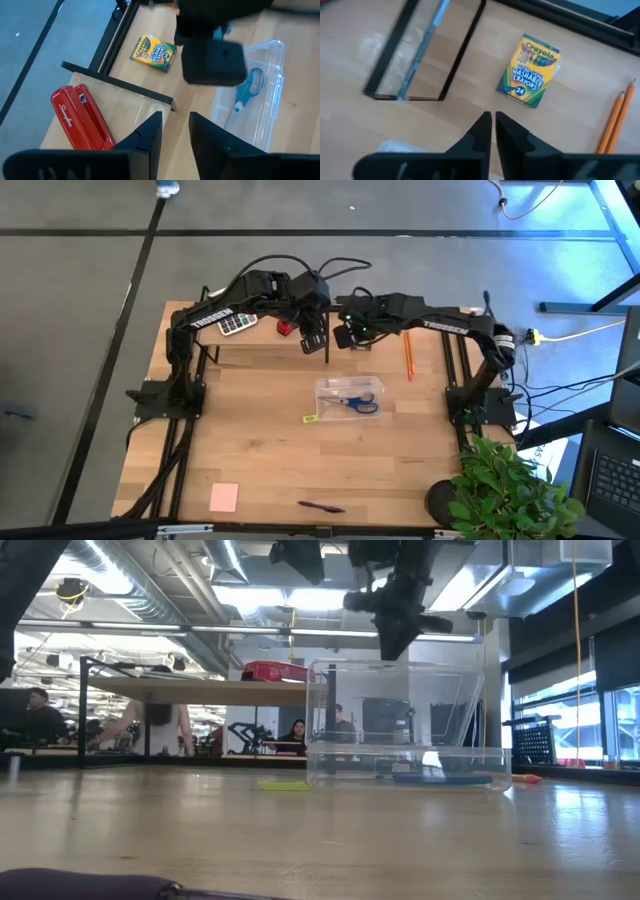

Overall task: Pack school essentials
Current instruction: Put the yellow crayon box into the supply box

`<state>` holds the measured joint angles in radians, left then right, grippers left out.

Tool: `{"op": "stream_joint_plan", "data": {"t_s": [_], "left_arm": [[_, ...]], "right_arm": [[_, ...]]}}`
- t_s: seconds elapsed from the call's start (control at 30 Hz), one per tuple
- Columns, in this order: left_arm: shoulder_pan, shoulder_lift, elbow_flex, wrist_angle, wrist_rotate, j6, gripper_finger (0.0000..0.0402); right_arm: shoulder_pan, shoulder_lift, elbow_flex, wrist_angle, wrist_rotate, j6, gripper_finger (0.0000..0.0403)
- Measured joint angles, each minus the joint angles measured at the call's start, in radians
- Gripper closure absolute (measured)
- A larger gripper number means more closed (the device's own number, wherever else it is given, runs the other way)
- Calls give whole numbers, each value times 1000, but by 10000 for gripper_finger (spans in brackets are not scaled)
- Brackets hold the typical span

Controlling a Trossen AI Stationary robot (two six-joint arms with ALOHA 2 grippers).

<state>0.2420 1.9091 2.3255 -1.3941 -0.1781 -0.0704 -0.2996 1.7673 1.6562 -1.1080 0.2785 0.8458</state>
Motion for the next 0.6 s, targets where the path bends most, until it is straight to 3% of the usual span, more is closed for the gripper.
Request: {"op": "stream_joint_plan", "data": {"t_s": [0.13, 0.33, 0.6], "left_arm": [[0, 0, 0, 0, 0, 0, 312], [0, 0, 0, 0, 0, 0, 312], [0, 0, 0, 0, 0, 0, 312]], "right_arm": [[-7, 26, 0, -11, 7, 54, 319], [-30, 17, 0, -23, 27, 65, 203], [-82, 13, 0, -43, 25, -39, 77]]}}
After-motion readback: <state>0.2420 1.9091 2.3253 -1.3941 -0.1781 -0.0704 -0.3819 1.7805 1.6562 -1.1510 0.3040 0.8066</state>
